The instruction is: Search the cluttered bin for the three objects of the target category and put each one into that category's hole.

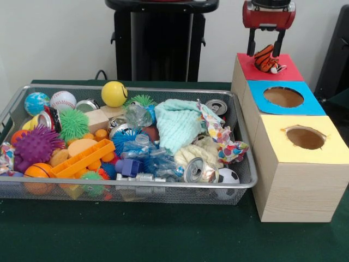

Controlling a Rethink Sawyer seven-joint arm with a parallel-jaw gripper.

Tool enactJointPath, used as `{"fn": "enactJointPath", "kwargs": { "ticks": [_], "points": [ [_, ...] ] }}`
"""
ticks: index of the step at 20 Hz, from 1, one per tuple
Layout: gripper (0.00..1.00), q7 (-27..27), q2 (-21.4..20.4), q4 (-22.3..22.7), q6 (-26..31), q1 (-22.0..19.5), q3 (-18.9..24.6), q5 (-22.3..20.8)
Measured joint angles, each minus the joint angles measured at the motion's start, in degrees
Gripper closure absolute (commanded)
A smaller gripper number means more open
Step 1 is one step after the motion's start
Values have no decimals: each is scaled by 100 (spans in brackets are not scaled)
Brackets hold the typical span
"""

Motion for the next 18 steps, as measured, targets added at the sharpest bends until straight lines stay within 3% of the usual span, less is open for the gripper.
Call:
{"fn": "enactJointPath", "kwargs": {
  "ticks": [12, 18],
  "points": [
    [0, 0, 42, 7, -40, 78, -150, 175],
    [0, 0, 307, 6, -419, 74, -150, 261]
  ]
}}
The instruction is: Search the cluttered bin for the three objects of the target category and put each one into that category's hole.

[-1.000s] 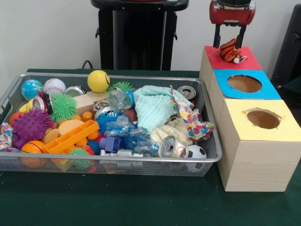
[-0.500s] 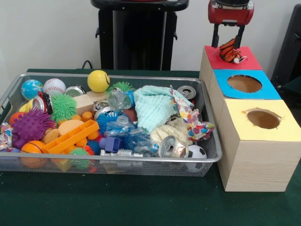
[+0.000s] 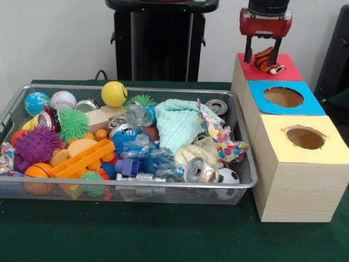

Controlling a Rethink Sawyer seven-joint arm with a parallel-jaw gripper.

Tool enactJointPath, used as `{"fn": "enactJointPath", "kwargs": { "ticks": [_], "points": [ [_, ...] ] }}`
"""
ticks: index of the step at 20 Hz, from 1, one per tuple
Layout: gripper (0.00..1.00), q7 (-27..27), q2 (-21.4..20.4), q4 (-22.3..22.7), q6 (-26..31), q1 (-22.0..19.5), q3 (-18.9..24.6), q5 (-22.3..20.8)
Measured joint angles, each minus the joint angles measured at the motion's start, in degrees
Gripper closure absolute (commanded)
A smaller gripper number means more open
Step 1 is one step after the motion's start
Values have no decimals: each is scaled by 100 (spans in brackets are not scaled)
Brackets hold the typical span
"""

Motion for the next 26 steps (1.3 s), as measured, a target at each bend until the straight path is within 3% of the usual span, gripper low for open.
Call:
{"fn": "enactJointPath", "kwargs": {
  "ticks": [1, 22, 23, 26],
  "points": [
    [100, 0, 113, -1, -188, 1, 1, 35],
    [100, 0, 143, -1, -329, 540, -266, 432],
    [0, 0, 117, -1, -329, 577, -298, 464],
    [0, 0, 97, -1, -327, 603, -339, 476]
  ]
}}
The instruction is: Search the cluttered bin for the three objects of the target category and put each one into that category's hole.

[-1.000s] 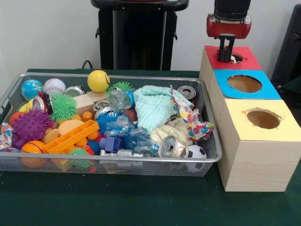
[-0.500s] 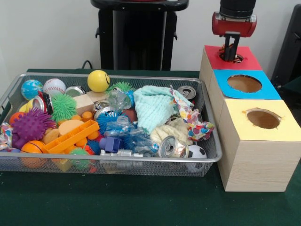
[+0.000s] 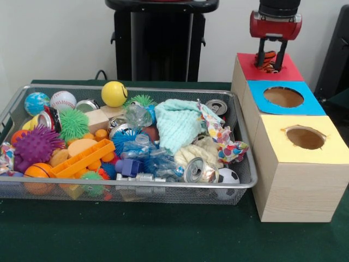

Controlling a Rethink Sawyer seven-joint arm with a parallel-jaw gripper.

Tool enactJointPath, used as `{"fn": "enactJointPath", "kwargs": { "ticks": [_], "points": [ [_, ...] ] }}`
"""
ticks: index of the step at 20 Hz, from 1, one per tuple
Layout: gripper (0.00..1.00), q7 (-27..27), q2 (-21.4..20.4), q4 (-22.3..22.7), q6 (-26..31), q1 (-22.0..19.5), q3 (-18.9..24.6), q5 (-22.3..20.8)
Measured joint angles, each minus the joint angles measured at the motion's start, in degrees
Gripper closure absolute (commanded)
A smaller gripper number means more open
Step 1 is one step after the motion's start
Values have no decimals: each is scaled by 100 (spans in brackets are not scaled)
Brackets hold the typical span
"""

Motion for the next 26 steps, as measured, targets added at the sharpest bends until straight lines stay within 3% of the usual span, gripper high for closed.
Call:
{"fn": "enactJointPath", "kwargs": {
  "ticks": [5, 6, 26],
  "points": [
    [0, 0, -21, 1, 16, 8, -50, 8],
    [100, 0, -23, 1, 21, 8, -72, 14],
    [100, 0, -48, 1, 100, 8, -74, 105]
  ]
}}
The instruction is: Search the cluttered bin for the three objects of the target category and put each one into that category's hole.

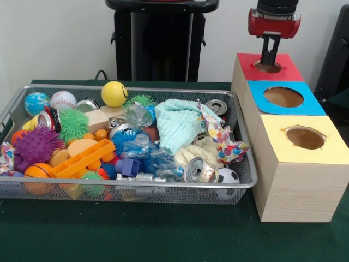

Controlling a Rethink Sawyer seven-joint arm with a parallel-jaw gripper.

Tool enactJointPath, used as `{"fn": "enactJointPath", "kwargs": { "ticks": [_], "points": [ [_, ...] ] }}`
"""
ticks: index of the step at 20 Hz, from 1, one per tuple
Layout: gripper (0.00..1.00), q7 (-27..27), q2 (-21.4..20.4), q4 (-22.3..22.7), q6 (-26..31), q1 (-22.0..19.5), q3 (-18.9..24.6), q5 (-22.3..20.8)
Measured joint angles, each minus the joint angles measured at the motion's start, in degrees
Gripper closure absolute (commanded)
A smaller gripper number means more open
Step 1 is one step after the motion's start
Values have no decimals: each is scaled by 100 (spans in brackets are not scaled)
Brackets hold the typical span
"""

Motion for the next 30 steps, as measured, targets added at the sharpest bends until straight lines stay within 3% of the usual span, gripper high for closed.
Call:
{"fn": "enactJointPath", "kwargs": {
  "ticks": [2, 3, 6, 13, 21, 30],
  "points": [
    [100, 0, -19, 1, 52, -14, 6, -1],
    [0, 0, -62, 0, 192, -157, 55, -1],
    [0, 0, -76, -10, 271, -262, 88, -3],
    [0, 0, -61, -370, 881, -934, 216, -128],
    [0, -1, 96, -1098, 1551, -1750, 532, -653],
    [0, -25, 592, -1935, 1674, -2639, 1107, -1448]
  ]
}}
